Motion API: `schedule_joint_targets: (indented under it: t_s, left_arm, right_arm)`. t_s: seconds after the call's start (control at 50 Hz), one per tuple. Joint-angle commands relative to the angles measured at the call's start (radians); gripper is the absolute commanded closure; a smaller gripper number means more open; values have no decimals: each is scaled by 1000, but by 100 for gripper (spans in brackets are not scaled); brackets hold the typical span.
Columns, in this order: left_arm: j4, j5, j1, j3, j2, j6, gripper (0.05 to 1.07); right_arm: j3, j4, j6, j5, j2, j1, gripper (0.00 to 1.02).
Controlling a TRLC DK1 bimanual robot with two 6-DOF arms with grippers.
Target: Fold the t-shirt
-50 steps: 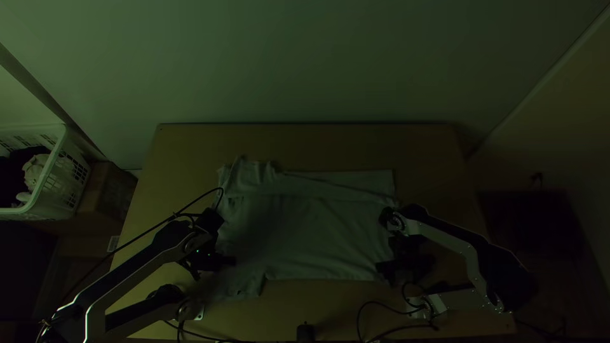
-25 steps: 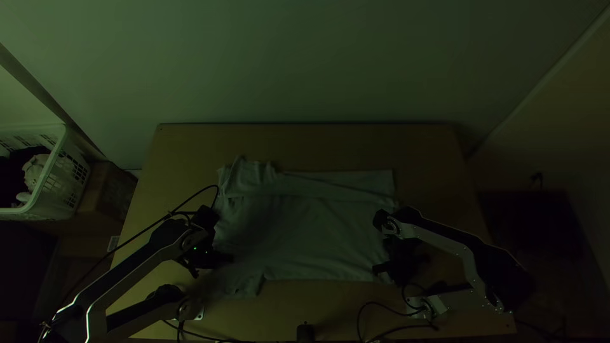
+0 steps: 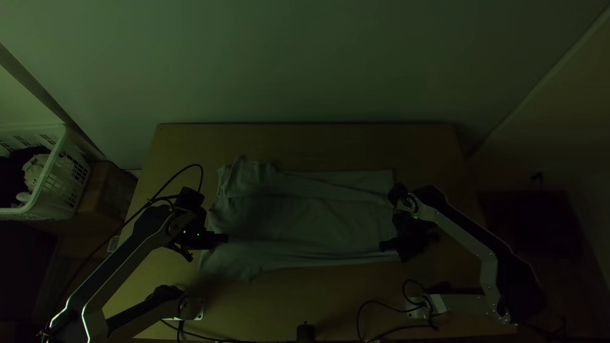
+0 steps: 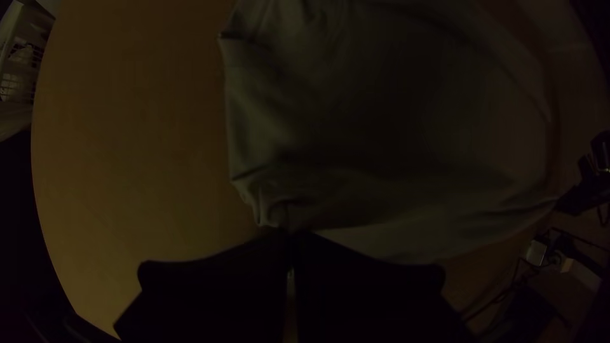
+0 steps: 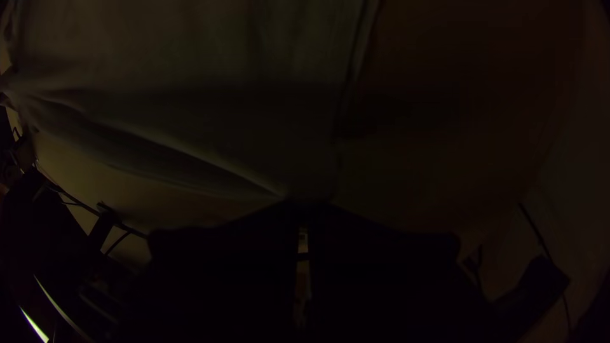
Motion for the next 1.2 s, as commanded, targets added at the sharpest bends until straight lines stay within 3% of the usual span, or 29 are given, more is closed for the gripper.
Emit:
schedule_joint_targets:
  t_s: [0.0,0.56,1.18]
  left_arm:
    - [-15,-7,44,72,23,54,104]
    - [-9,-7,153,403,287,156,104]
    - [21,-7,176,709,611,169,104]
  right_arm:
    - [55,-23,-26,23,-11,-31,99]
    - [340,18,-61,33,157,-152,99]
    - [738,41,-77,35,522,-204,99]
